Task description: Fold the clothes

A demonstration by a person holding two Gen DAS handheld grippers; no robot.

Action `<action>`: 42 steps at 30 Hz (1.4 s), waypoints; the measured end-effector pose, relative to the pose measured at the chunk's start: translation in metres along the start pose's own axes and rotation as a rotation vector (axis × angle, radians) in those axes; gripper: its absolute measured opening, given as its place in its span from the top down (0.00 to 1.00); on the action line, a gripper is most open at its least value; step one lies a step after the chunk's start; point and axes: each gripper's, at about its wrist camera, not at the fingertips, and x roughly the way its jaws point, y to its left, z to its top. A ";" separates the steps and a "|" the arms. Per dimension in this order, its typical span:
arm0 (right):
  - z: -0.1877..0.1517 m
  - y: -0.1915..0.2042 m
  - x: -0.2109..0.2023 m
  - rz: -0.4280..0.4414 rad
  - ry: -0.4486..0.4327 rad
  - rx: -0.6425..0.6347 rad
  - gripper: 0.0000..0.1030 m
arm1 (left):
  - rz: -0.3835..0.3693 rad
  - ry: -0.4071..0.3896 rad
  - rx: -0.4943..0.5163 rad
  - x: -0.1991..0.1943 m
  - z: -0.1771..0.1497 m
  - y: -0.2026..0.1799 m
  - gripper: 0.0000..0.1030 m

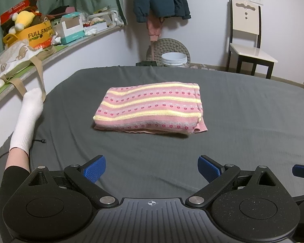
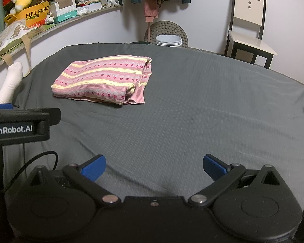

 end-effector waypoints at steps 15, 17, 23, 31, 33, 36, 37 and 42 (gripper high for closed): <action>-0.001 -0.002 0.010 -0.014 -0.002 0.013 0.00 | -0.030 0.024 0.013 0.025 -0.002 -0.008 0.05; -0.001 -0.004 0.013 -0.025 -0.004 0.002 0.00 | -0.039 0.024 0.024 0.035 -0.002 -0.016 0.05; -0.002 -0.015 0.032 -0.079 -0.015 -0.022 0.00 | -0.058 0.037 0.055 0.071 0.000 -0.046 0.05; -0.004 -0.057 0.076 -0.181 -0.063 0.024 0.00 | -0.078 0.072 0.046 0.136 -0.004 -0.081 0.05; -0.004 -0.069 0.091 -0.187 -0.030 0.061 0.00 | -0.076 0.083 0.058 0.150 -0.004 -0.091 0.05; -0.009 -0.087 0.110 -0.186 0.012 0.128 0.00 | -0.082 0.102 0.050 0.168 -0.006 -0.102 0.05; -0.011 -0.091 0.113 -0.181 0.005 0.142 0.00 | -0.089 0.085 0.031 0.168 -0.006 -0.102 0.05; -0.023 -0.095 0.115 -0.203 -0.106 0.149 0.00 | -0.086 0.032 0.038 0.175 -0.007 -0.111 0.00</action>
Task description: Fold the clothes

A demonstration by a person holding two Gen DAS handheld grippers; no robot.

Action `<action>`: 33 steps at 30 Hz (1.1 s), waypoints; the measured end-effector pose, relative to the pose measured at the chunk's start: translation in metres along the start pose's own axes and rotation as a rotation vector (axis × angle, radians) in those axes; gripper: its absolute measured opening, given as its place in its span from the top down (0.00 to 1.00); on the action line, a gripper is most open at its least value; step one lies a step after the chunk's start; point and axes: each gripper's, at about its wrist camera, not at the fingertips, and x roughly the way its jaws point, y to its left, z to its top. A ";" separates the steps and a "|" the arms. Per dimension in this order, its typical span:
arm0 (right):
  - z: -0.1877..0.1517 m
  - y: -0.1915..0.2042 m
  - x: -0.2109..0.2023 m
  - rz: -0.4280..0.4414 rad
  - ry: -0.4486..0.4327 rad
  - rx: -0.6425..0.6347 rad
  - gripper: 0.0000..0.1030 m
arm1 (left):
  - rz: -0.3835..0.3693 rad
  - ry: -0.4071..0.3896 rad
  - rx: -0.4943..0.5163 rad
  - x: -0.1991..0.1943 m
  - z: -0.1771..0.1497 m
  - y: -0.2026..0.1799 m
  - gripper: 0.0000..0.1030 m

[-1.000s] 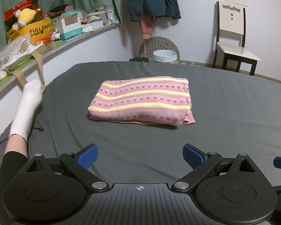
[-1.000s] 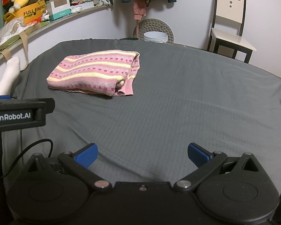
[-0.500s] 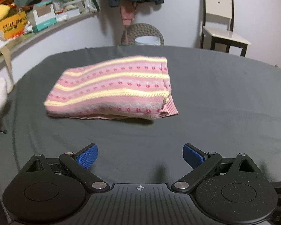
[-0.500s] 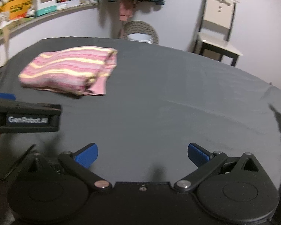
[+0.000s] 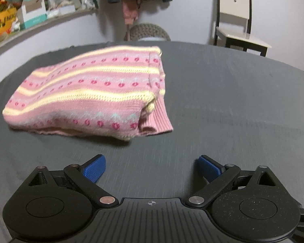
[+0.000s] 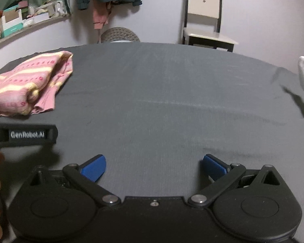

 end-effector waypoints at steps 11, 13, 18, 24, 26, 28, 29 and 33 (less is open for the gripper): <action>-0.007 0.002 0.009 -0.002 -0.081 -0.021 0.00 | -0.034 -0.087 0.008 0.005 -0.006 0.009 0.00; -0.008 0.005 0.007 -0.006 -0.083 -0.022 0.00 | -0.019 -0.109 0.004 0.004 -0.011 0.007 0.00; -0.005 0.009 0.008 -0.002 -0.087 -0.014 0.00 | -0.001 -0.120 -0.011 0.002 -0.014 0.005 0.00; -0.006 0.010 0.008 -0.001 -0.088 -0.013 0.00 | 0.003 -0.121 -0.025 0.001 -0.016 0.004 0.00; -0.007 0.010 0.008 -0.001 -0.091 -0.011 0.00 | 0.002 -0.121 -0.027 0.001 -0.016 0.004 0.00; -0.007 0.011 0.008 -0.001 -0.092 -0.010 0.00 | 0.004 -0.122 -0.026 0.001 -0.016 0.004 0.00; -0.006 0.011 0.008 -0.001 -0.092 -0.010 0.00 | 0.003 -0.122 -0.027 0.001 -0.016 0.004 0.00; -0.006 0.012 0.008 -0.003 -0.090 -0.013 0.00 | 0.003 -0.122 -0.027 0.001 -0.016 0.004 0.00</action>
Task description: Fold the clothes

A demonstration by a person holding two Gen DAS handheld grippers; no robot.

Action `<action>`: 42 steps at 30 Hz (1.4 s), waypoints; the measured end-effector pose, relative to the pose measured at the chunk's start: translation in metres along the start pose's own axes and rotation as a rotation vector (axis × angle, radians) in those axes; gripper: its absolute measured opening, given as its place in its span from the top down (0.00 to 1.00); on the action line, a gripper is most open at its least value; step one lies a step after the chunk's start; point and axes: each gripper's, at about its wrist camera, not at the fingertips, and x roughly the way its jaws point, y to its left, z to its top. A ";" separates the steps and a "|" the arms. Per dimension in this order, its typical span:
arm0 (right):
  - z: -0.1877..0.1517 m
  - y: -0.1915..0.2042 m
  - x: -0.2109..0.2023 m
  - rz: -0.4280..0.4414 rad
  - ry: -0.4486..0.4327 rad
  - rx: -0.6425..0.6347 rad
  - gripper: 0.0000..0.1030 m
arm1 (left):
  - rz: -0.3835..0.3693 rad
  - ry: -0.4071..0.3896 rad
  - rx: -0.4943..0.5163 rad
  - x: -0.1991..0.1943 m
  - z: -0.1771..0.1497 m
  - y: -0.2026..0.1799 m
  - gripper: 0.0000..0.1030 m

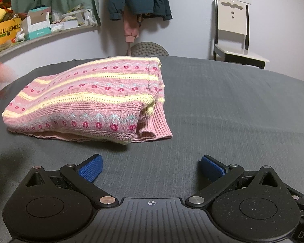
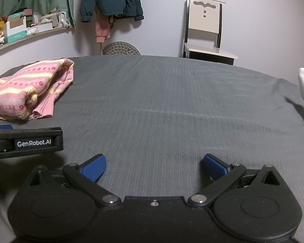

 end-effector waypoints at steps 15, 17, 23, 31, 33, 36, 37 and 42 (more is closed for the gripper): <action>-0.001 -0.001 0.000 0.002 0.002 0.003 0.00 | 0.001 -0.001 0.000 0.000 0.000 -0.002 0.00; -0.002 0.000 0.001 0.002 0.002 0.004 0.00 | 0.002 -0.001 0.001 0.000 0.000 -0.003 0.00; -0.002 0.002 0.001 -0.001 0.001 0.005 0.00 | 0.000 -0.001 0.001 0.000 0.000 -0.001 0.00; 0.000 0.003 0.000 -0.002 0.002 0.005 0.00 | 0.000 -0.002 0.001 0.000 0.000 -0.001 0.00; 0.000 0.003 0.000 -0.002 0.002 0.006 0.00 | 0.000 -0.002 0.002 0.000 0.001 -0.001 0.00; 0.000 0.003 0.000 -0.002 0.002 0.006 0.00 | 0.000 -0.002 0.001 0.000 0.001 -0.002 0.00; 0.000 0.003 0.000 -0.002 0.002 0.006 0.00 | 0.001 -0.002 0.002 0.000 0.000 -0.003 0.00; -0.001 0.003 0.000 -0.002 0.002 0.007 0.00 | 0.000 -0.002 0.002 0.000 0.000 -0.003 0.00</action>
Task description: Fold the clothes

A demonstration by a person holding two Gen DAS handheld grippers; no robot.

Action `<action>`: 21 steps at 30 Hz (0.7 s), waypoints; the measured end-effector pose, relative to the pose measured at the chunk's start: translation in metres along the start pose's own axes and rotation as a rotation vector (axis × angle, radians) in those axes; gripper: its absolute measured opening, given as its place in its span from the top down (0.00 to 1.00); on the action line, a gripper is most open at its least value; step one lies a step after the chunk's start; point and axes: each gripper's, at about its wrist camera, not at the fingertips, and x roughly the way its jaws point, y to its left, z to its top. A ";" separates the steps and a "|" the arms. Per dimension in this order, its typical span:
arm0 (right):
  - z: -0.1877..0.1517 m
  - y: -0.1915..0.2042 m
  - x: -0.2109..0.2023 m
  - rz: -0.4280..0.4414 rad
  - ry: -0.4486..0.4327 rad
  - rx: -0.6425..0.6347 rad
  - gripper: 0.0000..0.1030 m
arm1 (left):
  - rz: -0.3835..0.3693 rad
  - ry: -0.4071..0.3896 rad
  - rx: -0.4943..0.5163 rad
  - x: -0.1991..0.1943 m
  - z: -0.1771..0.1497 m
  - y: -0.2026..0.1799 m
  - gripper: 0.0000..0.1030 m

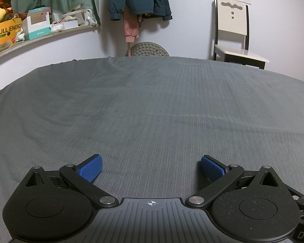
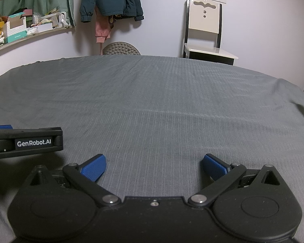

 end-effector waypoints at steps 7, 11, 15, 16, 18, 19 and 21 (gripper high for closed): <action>0.000 0.000 0.000 0.000 -0.002 0.000 0.00 | 0.000 0.001 0.000 0.000 0.001 0.000 0.00; -0.001 0.001 0.000 0.000 -0.002 0.001 0.00 | 0.000 0.000 0.000 0.000 0.001 0.000 0.00; 0.000 0.001 0.000 -0.001 -0.004 0.001 0.00 | 0.001 0.000 0.001 -0.001 0.001 0.000 0.00; 0.000 0.001 0.000 -0.001 -0.003 0.001 0.00 | 0.001 0.000 0.000 0.000 0.001 0.000 0.00; 0.000 0.001 0.000 -0.001 -0.002 0.000 0.00 | 0.002 0.000 0.000 -0.001 0.001 -0.001 0.00; -0.001 0.001 0.000 -0.001 -0.002 0.001 0.00 | 0.002 0.000 0.000 -0.001 0.001 -0.001 0.00; -0.001 0.001 0.000 -0.001 -0.002 0.001 0.00 | 0.002 0.000 0.000 -0.001 0.001 0.000 0.00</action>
